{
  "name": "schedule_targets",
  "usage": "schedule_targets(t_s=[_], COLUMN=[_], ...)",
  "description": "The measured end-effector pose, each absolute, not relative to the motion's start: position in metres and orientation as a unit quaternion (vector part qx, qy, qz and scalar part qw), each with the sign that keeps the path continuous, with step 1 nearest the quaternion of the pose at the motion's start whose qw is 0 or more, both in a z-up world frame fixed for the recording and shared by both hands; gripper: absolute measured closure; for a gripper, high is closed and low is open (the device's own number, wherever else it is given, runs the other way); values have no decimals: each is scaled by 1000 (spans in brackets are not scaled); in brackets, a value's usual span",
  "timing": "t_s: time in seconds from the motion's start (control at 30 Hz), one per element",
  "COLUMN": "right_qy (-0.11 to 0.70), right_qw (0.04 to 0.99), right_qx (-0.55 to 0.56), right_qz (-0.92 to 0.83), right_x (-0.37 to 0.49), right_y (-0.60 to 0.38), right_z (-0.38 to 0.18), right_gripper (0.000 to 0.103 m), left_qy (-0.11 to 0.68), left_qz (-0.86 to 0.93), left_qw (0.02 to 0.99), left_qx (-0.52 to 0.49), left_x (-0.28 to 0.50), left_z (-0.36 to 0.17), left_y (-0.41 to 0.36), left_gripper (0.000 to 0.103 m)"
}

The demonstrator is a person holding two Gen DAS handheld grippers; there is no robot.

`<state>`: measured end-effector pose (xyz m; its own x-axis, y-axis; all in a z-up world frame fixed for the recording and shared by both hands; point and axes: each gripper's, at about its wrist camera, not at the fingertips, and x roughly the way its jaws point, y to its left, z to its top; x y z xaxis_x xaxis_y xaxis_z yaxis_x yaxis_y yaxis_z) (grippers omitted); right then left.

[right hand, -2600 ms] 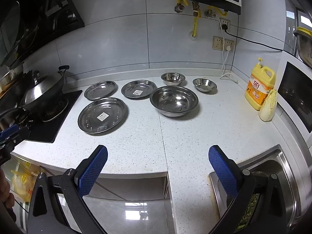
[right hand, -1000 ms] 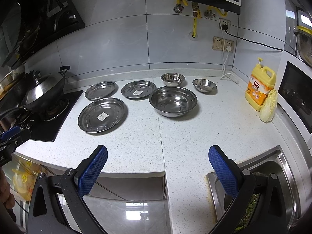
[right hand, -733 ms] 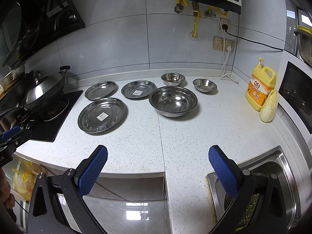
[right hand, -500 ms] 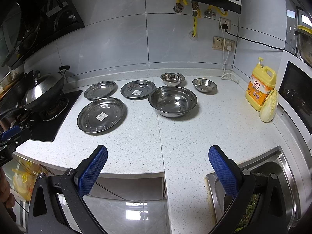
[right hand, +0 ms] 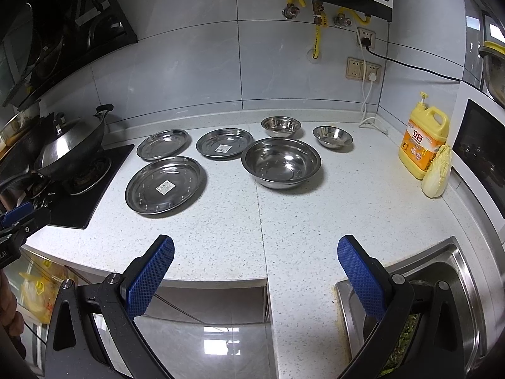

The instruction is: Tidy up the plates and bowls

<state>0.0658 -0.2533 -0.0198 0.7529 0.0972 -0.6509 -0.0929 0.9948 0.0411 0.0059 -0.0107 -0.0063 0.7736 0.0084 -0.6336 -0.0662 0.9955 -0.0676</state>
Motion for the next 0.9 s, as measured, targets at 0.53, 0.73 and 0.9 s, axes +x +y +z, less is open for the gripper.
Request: schedule_targets(t_s=[0.53,0.73,0.9], right_qy=[344,345,345], right_qw=[937,937,936], right_qx=[1,-1,-6], right_qz=[55,58,73], right_x=[68,70,75], right_y=[-253,-252,-247], right_z=[-16,-14,-13], right_gripper=[1,1,1], left_qy=[336,341,346], left_qz=[19,20,24], left_qw=[941,939,937], left_qx=[-40,-38,-41], left_x=[8,12,18], left_z=[-4,-4,-2], left_y=[-14,-17,-17], left_gripper=[26,26,26])
